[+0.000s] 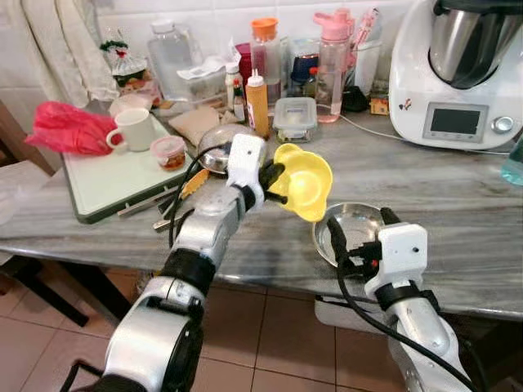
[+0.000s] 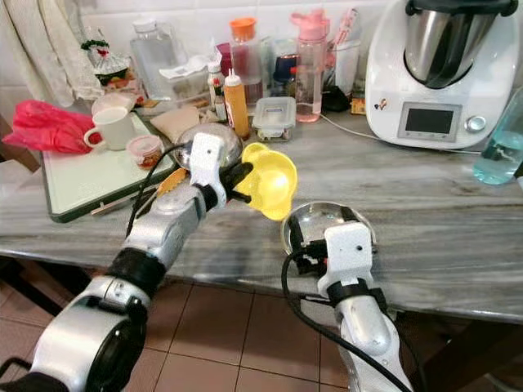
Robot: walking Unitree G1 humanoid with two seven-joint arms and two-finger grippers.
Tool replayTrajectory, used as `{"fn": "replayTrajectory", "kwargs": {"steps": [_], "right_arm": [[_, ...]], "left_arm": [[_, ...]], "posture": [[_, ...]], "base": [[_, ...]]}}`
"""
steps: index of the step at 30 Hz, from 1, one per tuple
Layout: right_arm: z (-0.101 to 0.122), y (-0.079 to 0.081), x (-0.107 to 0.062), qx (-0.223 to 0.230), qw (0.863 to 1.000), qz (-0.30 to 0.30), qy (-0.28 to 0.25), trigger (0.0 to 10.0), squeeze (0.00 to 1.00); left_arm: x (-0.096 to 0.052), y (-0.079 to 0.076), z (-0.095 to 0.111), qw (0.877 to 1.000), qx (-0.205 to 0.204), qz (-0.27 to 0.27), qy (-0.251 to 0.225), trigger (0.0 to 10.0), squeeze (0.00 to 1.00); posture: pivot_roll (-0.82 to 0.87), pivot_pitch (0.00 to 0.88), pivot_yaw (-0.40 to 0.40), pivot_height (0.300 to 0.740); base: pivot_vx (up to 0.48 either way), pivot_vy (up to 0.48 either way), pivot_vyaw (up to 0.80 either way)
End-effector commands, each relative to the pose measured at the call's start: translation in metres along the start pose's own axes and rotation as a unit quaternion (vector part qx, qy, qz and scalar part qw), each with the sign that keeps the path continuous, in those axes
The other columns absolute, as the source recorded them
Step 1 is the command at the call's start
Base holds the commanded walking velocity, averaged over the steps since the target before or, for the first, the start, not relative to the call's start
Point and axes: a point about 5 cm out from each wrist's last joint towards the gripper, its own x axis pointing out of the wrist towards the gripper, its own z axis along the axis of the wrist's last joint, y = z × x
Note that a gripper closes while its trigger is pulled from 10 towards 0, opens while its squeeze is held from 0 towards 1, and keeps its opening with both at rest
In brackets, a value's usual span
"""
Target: Setting the table
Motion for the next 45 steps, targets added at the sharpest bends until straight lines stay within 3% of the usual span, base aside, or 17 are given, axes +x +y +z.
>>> {"fn": "replayTrajectory", "kwargs": {"steps": [1, 11, 15, 26, 37, 39, 43, 45], "right_arm": [[0.004, 0.004, -0.001, 0.002, 1.0, -0.001, -0.003, 10.0, 0.0], [0.0, 0.008, -0.008, 0.005, 1.0, -0.004, 0.008, 10.0, 0.0], [0.0, 0.008, -0.014, 0.01, 1.0, -0.007, 0.009, 10.0, 0.0], [-0.002, -0.001, -0.023, 0.012, 0.999, -0.037, 0.017, 10.0, 0.0], [-0.002, -0.009, -0.012, 0.031, 0.997, -0.058, 0.032, 10.0, 0.0], [-0.001, -0.009, -0.004, 0.043, 0.997, -0.058, 0.036, 10.0, 0.0], [0.001, -0.012, 0.009, 0.032, 0.996, -0.064, 0.047, 10.0, 0.0], [0.002, -0.015, 0.013, 0.022, 0.996, -0.067, 0.056, 10.0, 0.0]], "left_arm": [[0.001, 0.003, -0.004, 0.999, 0.027, 0.0, 0.031, 10.0, 0.0], [0.009, -0.004, -0.014, 0.994, 0.072, -0.013, 0.085, 10.0, 0.0], [0.011, -0.006, -0.012, 0.992, 0.091, -0.02, 0.09, 10.0, 0.0], [0.015, -0.003, 0.005, 0.993, 0.093, -0.009, 0.068, 10.0, 0.0], [0.004, 0.034, 0.026, 0.994, 0.085, 0.068, 0.025, 10.0, 0.0], [-0.006, 0.054, 0.028, 0.992, 0.07, 0.102, 0.011, 10.0, 0.0], [-0.021, 0.075, 0.022, 0.99, 0.041, 0.132, 0.002, 10.0, 0.0], [-0.026, 0.078, 0.017, 0.99, 0.032, 0.136, 0.001, 10.0, 0.0]], "posture": [[-0.2, 0.024, 0.136, 0.74], [-0.22, 0.03, 0.179, 0.74], [-0.23, 0.032, 0.197, 0.74], [-0.24, 0.029, 0.207, 0.74], [-0.21, 0.018, 0.18, 0.74], [-0.2, 0.018, 0.168, 0.74], [-0.16, 0.022, 0.142, 0.74], [-0.14, 0.023, 0.127, 0.74]], "base": [[0.0, 0.0, 0.0], [0.0, 0.0, 0.0], [0.0, 0.0, 0.0], [0.0, 0.0, 0.0], [0.0, 0.0, 0.0], [0.0, 0.0, 0.0], [0.0, 0.0, 0.0], [0.0, 0.0, 0.0]]}}
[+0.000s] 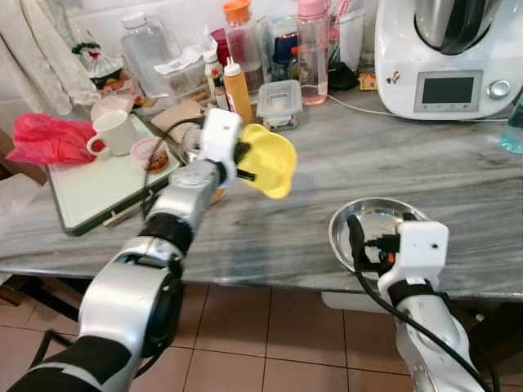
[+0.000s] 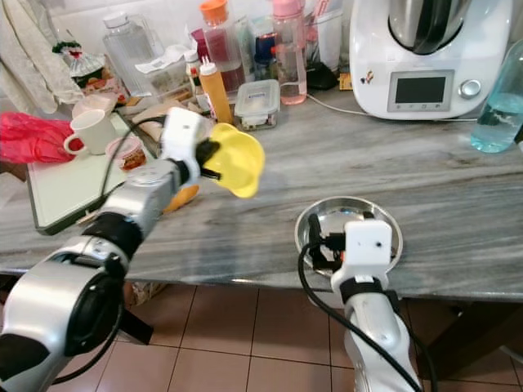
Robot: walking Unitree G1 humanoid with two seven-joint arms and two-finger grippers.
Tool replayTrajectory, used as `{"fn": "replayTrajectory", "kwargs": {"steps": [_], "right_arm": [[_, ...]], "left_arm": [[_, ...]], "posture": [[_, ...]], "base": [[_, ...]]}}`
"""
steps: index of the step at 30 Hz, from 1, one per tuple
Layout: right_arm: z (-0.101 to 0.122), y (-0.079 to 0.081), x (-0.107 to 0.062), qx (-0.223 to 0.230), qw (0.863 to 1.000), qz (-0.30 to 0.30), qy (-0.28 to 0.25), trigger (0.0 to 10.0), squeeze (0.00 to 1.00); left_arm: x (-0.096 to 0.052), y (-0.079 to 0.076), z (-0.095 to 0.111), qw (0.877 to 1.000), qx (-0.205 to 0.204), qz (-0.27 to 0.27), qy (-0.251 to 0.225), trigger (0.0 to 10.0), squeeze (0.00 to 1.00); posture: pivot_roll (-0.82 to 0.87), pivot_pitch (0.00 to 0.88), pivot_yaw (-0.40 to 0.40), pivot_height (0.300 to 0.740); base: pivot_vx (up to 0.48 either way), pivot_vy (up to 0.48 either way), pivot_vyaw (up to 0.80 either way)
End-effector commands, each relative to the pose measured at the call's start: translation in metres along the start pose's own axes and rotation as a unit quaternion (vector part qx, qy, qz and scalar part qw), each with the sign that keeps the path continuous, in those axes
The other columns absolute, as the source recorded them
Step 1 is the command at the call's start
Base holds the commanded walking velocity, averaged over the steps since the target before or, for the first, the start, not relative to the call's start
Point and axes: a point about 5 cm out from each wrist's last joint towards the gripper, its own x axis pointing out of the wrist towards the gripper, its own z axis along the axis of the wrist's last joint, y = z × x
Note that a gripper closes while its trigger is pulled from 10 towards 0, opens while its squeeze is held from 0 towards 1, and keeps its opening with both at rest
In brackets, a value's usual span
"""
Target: Setting the table
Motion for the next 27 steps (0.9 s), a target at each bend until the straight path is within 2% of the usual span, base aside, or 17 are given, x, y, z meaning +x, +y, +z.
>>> {"fn": "replayTrajectory", "kwargs": {"steps": [1, 6, 8, 12, 15, 17, 23, 27], "right_arm": [[-0.004, -0.002, 0.005, -0.007, 1.0, -0.01, 0.026, 10.0, 0.0], [-0.005, -0.013, 0.017, -0.01, 0.997, -0.028, 0.072, 10.0, 0.0], [-0.007, -0.015, 0.022, 0.0, 0.996, -0.029, 0.087, 10.0, 0.0], [-0.005, -0.021, 0.027, -0.008, 0.994, -0.038, 0.1, 10.0, 0.0], [-0.001, -0.027, 0.026, -0.008, 0.993, -0.05, 0.105, 10.0, 0.0], [0.005, -0.028, 0.022, -0.002, 0.995, -0.05, 0.085, 10.0, 0.0], [-0.006, -0.031, 0.009, -0.017, 0.991, -0.059, 0.123, 10.0, 0.0], [-0.005, -0.036, 0.004, -0.025, 0.989, -0.066, 0.128, 10.0, 0.0]], "left_arm": [[-0.005, 0.009, -0.003, 1.0, -0.009, 0.014, -0.001, 10.0, 0.0], [-0.01, 0.014, -0.012, 1.0, -0.013, 0.02, 0.005, 10.0, 0.0], [-0.011, 0.014, -0.012, 1.0, -0.014, 0.021, 0.005, 10.0, 0.0], [-0.012, 0.014, -0.01, 1.0, -0.016, 0.023, 0.003, 10.0, 0.0], [-0.013, 0.013, -0.007, 1.0, -0.015, 0.021, 0.0, 10.0, 0.0], [-0.013, 0.013, -0.007, 1.0, -0.015, 0.02, 0.0, 10.0, 0.0], [-0.012, 0.01, -0.008, 1.0, -0.016, 0.016, 0.004, 10.0, 0.0], [-0.012, 0.008, -0.007, 1.0, -0.015, 0.012, 0.005, 10.0, 0.0]], "posture": [[-0.14, 0.023, 0.127, 0.74], [-0.12, 0.026, 0.105, 0.74], [-0.11, 0.028, 0.098, 0.74], [-0.1, 0.03, 0.093, 0.74], [-0.11, 0.034, 0.095, 0.74], [-0.11, 0.035, 0.098, 0.74], [-0.12, 0.039, 0.11, 0.74], [-0.13, 0.045, 0.117, 0.74]], "base": [[0.0, 0.0, 0.0], [0.0, 0.0, 0.0], [0.0, 0.0, 0.0], [0.0, 0.0, 0.0], [0.0, 0.0, 0.0], [0.0, 0.0, 0.0], [0.0, 0.0, 0.0], [0.0, 0.0, 0.0]]}}
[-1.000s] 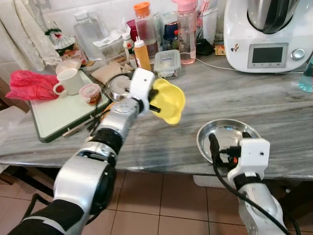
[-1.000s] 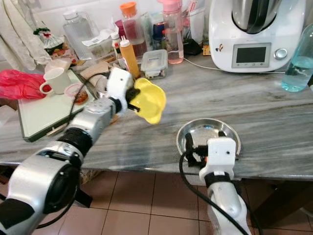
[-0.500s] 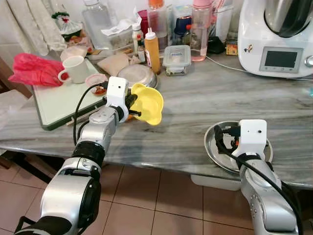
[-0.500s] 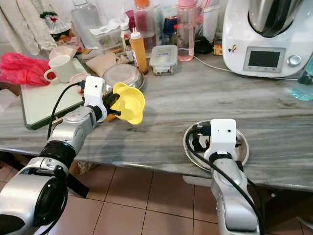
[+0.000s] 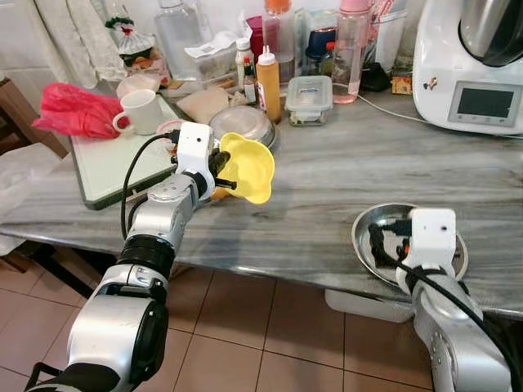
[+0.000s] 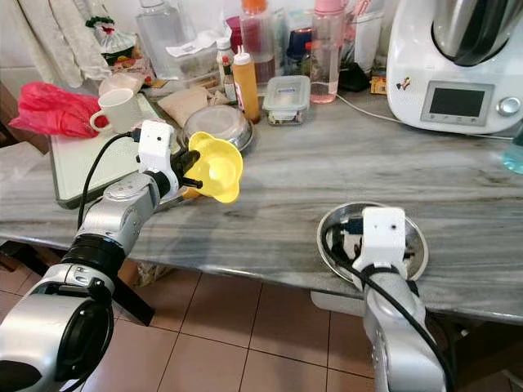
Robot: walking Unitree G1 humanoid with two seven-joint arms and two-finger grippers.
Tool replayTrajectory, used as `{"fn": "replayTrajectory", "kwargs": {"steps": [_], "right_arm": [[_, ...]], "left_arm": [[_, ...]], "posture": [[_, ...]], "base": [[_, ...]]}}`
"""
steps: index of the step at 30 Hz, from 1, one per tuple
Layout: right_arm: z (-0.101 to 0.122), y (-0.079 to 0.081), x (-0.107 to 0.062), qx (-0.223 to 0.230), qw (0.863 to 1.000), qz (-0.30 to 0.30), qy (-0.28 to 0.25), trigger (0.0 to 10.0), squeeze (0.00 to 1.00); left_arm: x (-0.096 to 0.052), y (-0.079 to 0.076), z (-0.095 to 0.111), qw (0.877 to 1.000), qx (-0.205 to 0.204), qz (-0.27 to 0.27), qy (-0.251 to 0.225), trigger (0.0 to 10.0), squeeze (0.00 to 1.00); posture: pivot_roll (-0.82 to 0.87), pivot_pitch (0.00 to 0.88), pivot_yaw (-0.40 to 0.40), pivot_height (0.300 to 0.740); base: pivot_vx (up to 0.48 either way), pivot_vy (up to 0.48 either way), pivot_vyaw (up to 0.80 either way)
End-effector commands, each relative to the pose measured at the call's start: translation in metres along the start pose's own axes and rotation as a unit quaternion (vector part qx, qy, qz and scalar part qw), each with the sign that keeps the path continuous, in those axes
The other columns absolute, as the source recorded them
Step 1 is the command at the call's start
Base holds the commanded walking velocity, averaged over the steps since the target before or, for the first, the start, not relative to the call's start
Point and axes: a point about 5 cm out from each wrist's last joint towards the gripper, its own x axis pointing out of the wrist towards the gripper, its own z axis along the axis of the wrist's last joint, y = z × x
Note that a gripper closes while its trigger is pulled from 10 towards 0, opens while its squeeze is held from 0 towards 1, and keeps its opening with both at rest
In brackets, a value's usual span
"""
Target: Setting the table
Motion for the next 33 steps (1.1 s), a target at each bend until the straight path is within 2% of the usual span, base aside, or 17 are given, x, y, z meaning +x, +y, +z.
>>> {"fn": "replayTrajectory", "kwargs": {"steps": [1, 10, 24, 33], "right_arm": [[0.007, -0.004, -0.005, -0.005, 1.0, -0.004, -0.008, 10.0, 0.0], [-0.005, -0.008, -0.005, -0.022, 0.999, 0.004, 0.032, 10.0, 0.0], [-0.013, 0.006, 0.02, -0.011, 0.997, 0.042, 0.064, 10.0, 0.0], [-0.011, 0.01, 0.033, -0.012, 0.997, 0.057, 0.059, 10.0, 0.0]], "left_arm": [[-0.002, 0.003, 0.003, 1.0, 0.0, 0.006, -0.005, 10.0, 0.0], [-0.001, 0.0, 0.001, 1.0, 0.0, 0.001, 0.001, 10.0, 0.0], [-0.003, 0.0, 0.0, 1.0, 0.004, -0.002, 0.008, 10.0, 0.0], [-0.004, 0.001, 0.001, 1.0, 0.006, -0.003, 0.009, 10.0, 0.0]], "posture": [[-0.14, 0.046, 0.117, 0.74], [-0.14, 0.05, 0.12, 0.74], [-0.12, 0.057, 0.121, 0.74], [-0.1, 0.054, 0.123, 0.74]], "base": [[0.0, 0.0, 0.0], [0.0, 0.0, 0.0], [0.0, 0.0, 0.0], [0.0, 0.0, 0.0]]}}
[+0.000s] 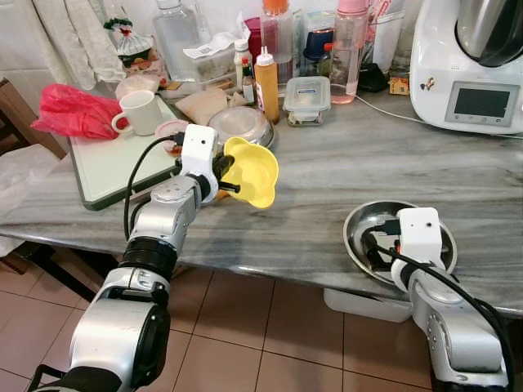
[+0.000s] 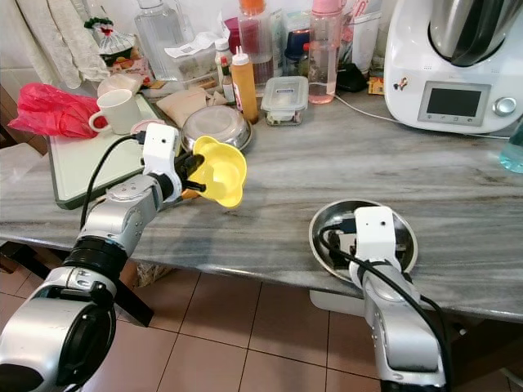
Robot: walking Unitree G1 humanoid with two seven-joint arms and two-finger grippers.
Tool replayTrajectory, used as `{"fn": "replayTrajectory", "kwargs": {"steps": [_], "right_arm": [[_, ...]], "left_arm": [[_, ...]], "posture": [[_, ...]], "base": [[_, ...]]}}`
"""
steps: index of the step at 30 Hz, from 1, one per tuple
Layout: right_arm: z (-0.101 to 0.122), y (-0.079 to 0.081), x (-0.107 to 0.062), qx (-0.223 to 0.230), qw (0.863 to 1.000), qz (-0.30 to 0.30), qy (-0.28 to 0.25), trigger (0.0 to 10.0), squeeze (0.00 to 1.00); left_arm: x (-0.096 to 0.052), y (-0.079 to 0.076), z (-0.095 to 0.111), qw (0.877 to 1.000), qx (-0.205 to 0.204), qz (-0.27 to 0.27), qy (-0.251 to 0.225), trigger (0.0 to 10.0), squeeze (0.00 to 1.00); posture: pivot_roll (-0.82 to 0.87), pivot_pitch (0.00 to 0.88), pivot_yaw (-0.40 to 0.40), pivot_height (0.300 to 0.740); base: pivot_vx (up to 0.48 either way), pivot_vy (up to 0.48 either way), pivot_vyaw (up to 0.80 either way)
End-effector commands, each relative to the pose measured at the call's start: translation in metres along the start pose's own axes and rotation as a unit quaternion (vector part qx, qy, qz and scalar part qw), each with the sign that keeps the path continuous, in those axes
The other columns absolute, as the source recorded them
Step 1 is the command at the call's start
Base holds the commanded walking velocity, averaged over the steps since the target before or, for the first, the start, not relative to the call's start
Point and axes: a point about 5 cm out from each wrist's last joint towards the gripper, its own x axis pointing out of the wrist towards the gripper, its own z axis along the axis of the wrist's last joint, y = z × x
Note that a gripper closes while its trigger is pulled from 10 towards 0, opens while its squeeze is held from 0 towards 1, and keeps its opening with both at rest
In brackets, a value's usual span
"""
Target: Setting the table
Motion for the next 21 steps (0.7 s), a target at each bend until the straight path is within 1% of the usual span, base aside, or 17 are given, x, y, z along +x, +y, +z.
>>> {"fn": "replayTrajectory", "kwargs": {"steps": [1, 5, 13, 18, 19, 21], "right_arm": [[-0.005, 0.006, 0.005, 0.0, 1.0, 0.016, 0.011, 10.0, 0.0], [-0.003, 0.007, 0.012, -0.004, 1.0, 0.014, 0.006, 10.0, 0.0], [0.0, 0.008, 0.019, -0.001, 1.0, 0.016, -0.003, 10.0, 0.0], [0.007, 0.01, 0.012, 0.007, 0.999, 0.022, -0.027, 10.0, 0.0], [0.012, 0.009, 0.006, 0.011, 0.999, 0.019, -0.049, 10.0, 0.0], [0.015, 0.007, -0.001, 0.018, 0.997, 0.012, -0.07, 10.0, 0.0]], "left_arm": [[-0.003, 0.007, 0.003, 1.0, 0.006, 0.008, -0.002, 10.0, 0.0], [-0.004, 0.008, 0.003, 1.0, 0.008, 0.009, -0.002, 10.0, 0.0], [-0.005, 0.009, 0.003, 1.0, 0.01, 0.008, 0.0, 10.0, 0.0], [-0.004, 0.007, 0.004, 1.0, 0.01, 0.006, 0.001, 10.0, 0.0], [-0.003, 0.006, 0.005, 1.0, 0.009, 0.005, 0.0, 10.0, 0.0], [-0.002, 0.004, 0.006, 1.0, 0.008, 0.003, -0.001, 10.0, 0.0]], "posture": [[-0.1, 0.054, 0.123, 0.74], [-0.09, 0.053, 0.123, 0.74], [-0.08, 0.054, 0.126, 0.74], [-0.09, 0.053, 0.125, 0.74], [-0.09, 0.052, 0.125, 0.74], [-0.1, 0.051, 0.125, 0.74]], "base": [[0.0, 0.0, 0.0], [0.0, 0.0, 0.0], [0.0, 0.0, 0.0], [0.0, 0.0, 0.0], [0.0, 0.0, 0.0], [0.0, 0.0, 0.0]]}}
